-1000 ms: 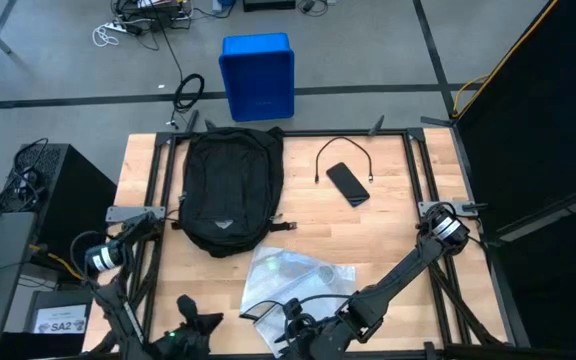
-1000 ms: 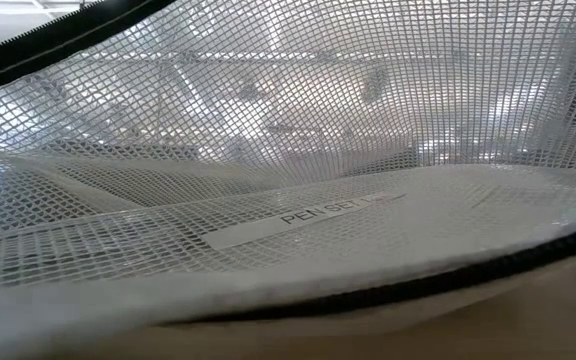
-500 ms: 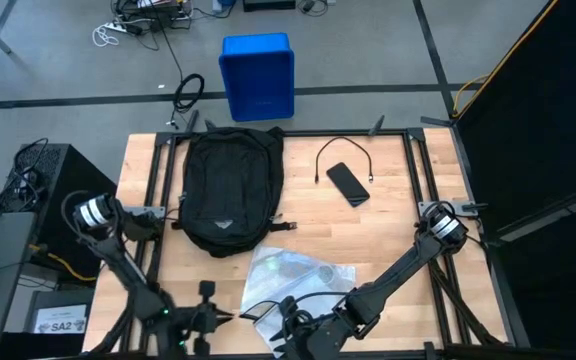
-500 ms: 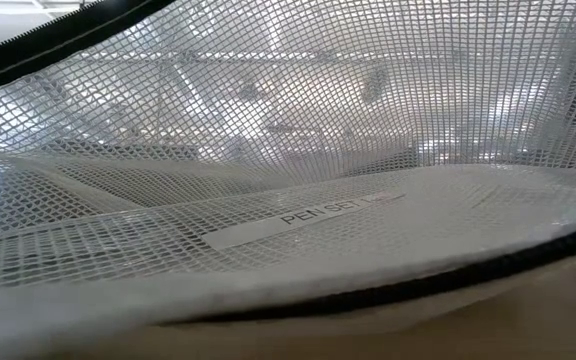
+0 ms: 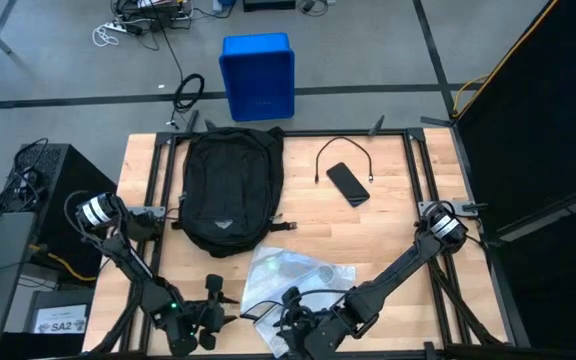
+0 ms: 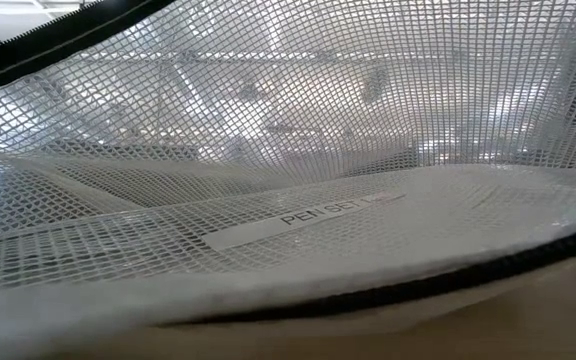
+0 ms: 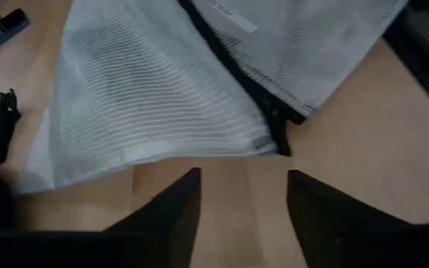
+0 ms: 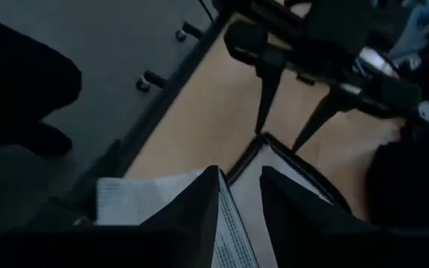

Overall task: Unpack backpack
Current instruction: Adjust the small zip bag in the zip bag

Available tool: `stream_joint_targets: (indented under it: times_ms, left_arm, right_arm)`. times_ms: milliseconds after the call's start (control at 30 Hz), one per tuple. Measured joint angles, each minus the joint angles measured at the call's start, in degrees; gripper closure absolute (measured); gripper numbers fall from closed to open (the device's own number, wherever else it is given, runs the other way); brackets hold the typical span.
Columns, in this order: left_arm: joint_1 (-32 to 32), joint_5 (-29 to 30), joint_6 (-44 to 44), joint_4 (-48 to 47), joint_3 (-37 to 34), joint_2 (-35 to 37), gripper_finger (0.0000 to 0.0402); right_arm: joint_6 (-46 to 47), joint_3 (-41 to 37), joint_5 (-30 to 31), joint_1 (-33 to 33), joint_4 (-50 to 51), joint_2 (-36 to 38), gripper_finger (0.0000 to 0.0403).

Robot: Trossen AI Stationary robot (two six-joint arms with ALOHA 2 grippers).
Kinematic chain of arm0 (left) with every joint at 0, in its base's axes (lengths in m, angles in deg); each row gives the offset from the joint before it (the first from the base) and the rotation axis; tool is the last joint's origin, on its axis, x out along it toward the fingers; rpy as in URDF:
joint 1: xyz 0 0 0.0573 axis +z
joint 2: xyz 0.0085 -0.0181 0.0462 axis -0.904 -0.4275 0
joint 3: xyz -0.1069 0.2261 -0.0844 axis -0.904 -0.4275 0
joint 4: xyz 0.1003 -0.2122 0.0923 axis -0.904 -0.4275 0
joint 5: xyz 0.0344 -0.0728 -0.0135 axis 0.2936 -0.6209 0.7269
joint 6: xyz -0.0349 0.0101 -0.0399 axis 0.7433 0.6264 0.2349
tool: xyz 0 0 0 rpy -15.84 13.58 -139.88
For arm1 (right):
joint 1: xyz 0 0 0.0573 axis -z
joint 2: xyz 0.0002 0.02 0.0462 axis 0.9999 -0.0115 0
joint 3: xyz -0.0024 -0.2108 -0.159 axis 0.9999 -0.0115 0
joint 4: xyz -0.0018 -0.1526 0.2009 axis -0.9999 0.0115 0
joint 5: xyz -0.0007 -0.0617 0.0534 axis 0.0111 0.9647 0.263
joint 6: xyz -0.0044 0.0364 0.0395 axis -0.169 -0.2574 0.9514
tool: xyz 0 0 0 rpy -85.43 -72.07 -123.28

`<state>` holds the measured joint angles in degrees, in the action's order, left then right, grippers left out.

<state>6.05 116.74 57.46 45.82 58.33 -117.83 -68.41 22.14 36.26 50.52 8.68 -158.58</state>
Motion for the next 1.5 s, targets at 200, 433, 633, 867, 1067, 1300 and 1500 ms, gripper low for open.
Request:
stream_joint_targets:
  times_ms: [200,433,633,867,1067,1300,1500]
  left_arm:
    - [2.5,-0.7,-3.0,-0.1,0.0,-0.1,0.0176]
    - [4.1,-1.0,-8.9,3.0,0.0,-0.1,0.0163]
    - [6.6,-0.6,-14.0,6.6,0.0,-0.1,0.0163]
    - [9.3,0.3,-23.1,11.7,0.0,-0.1,0.0163]
    - [9.4,4.3,-22.4,6.1,0.1,-0.2,0.0163]
    - [9.4,6.0,-17.8,0.3,0.1,-0.2,0.0163]
    - [9.4,6.6,-12.6,-4.5,0.1,-0.2,0.0163]
  right_arm:
    - [4.7,-0.2,-1.1,0.9,5.0,-4.0,0.0336]
    - [5.3,-0.1,-0.9,0.6,5.1,-4.6,0.0337]
    - [5.3,-0.1,3.2,0.8,8.0,-4.6,0.0338]
    - [5.6,-0.1,5.2,1.9,9.8,-4.6,0.0339]
    - [8.6,-0.1,5.3,2.7,12.9,-4.5,0.0338]
    - [10.1,-0.1,5.2,2.6,14.2,-4.5,0.0340]
    - [10.2,-0.1,5.2,2.6,14.1,-4.5,0.0341]
